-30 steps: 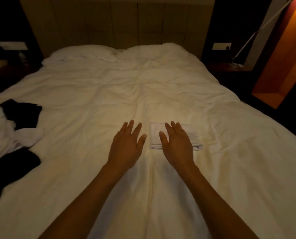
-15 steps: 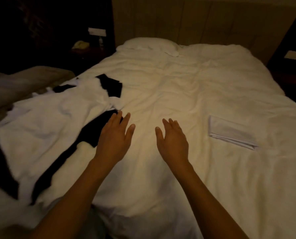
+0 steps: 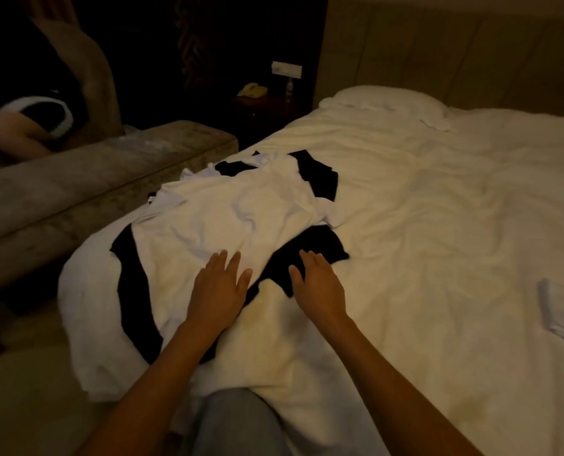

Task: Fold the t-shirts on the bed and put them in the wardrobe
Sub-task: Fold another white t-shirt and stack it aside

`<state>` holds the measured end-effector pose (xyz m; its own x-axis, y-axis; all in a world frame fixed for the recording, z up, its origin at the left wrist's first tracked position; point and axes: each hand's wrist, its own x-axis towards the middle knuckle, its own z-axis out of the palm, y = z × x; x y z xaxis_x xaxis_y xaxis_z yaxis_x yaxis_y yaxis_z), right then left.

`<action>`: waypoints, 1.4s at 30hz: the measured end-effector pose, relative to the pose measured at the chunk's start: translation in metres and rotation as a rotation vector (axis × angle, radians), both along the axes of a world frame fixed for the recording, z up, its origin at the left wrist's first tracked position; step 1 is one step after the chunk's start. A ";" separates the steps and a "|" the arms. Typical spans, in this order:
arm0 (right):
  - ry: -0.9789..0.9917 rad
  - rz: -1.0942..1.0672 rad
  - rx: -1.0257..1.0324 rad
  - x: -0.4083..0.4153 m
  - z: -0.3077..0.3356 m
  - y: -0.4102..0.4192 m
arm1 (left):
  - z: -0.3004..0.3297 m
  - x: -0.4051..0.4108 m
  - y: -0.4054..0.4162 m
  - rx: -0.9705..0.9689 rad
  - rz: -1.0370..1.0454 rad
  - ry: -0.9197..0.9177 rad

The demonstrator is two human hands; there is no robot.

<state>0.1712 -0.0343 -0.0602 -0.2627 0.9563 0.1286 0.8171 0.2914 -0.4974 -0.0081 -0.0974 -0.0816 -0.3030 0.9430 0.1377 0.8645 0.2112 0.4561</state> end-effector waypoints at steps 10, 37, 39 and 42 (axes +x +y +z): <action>-0.035 0.077 0.231 -0.089 -0.036 0.113 | -0.026 -0.088 0.101 0.014 0.033 0.091; 0.809 -0.024 0.132 -0.017 -0.020 0.029 | -0.013 0.016 0.035 0.565 -0.130 -0.595; 0.773 -0.042 0.134 0.004 -0.018 0.015 | -0.011 0.038 0.021 0.545 -0.167 -0.593; 0.744 -0.045 0.139 0.039 -0.014 -0.006 | -0.007 0.068 0.003 0.497 -0.229 -0.609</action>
<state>0.2098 -0.0399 -0.0747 -0.0206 0.9260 0.3769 0.2926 0.3660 -0.8834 0.0598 -0.0941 -0.0890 -0.2673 0.8627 0.4293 0.4318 -0.2911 0.8537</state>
